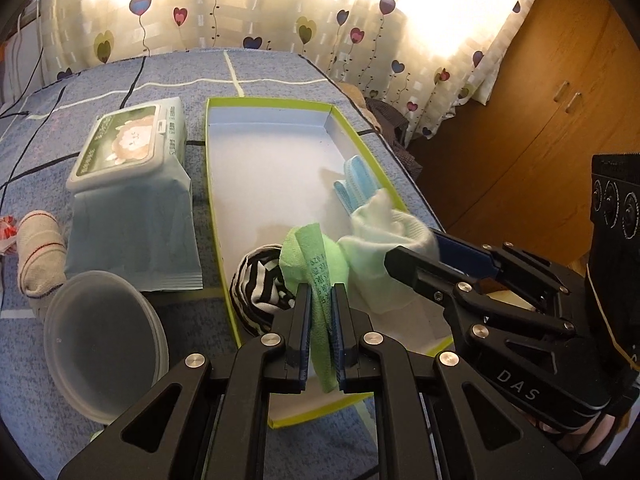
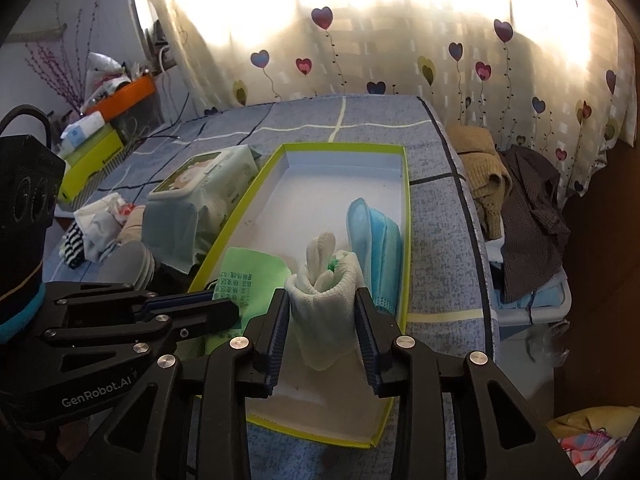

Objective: Organize soft objects
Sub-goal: 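Lower the white sock and green cloth into the tray and open both grippers, then withdraw both grippers from the tray back toward the pile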

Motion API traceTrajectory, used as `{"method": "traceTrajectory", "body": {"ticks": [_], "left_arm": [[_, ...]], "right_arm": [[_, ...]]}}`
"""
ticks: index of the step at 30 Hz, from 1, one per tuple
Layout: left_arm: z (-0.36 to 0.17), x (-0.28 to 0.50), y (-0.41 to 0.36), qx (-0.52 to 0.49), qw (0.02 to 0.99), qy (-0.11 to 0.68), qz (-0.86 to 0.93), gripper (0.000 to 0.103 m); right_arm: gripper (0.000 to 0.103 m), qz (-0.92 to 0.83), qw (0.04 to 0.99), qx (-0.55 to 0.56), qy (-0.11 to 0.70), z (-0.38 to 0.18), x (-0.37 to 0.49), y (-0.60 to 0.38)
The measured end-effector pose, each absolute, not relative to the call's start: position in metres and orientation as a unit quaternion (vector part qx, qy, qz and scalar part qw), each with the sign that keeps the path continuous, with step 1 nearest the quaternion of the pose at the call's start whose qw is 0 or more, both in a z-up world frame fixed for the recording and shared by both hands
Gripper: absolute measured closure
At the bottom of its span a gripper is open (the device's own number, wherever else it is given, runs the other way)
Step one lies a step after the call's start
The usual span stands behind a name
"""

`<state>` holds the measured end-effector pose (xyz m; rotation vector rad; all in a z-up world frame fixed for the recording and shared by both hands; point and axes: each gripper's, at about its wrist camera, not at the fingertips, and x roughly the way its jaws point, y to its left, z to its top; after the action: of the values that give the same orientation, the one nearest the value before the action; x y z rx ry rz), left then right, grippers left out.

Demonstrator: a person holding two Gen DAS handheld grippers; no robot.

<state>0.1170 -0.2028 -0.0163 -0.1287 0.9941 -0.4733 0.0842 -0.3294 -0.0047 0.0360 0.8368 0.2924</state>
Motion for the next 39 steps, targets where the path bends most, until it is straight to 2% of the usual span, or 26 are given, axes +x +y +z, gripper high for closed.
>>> {"method": "traceTrajectory", "body": {"ticks": [14, 23, 39], "left_arm": [[0.016, 0.087, -0.186, -0.067, 0.873, 0.425, -0.230, 0.086], [0.028, 0.072, -0.170, -0.078, 0.880, 0.414, -0.222, 0.086], [0.041, 0.060, -0.152, -0.080, 0.893, 0.391, -0.209, 0.086]], "right_arm": [[0.045, 0.125, 0.922, 0.009, 0.365, 0.029, 0.049, -0.326], [0.041, 0.124, 0.926, 0.008, 0.357, 0.037, 0.032, -0.316], [0.040, 0.136, 0.928, -0.006, 0.348, 0.051, 0.023, -0.296]]}}
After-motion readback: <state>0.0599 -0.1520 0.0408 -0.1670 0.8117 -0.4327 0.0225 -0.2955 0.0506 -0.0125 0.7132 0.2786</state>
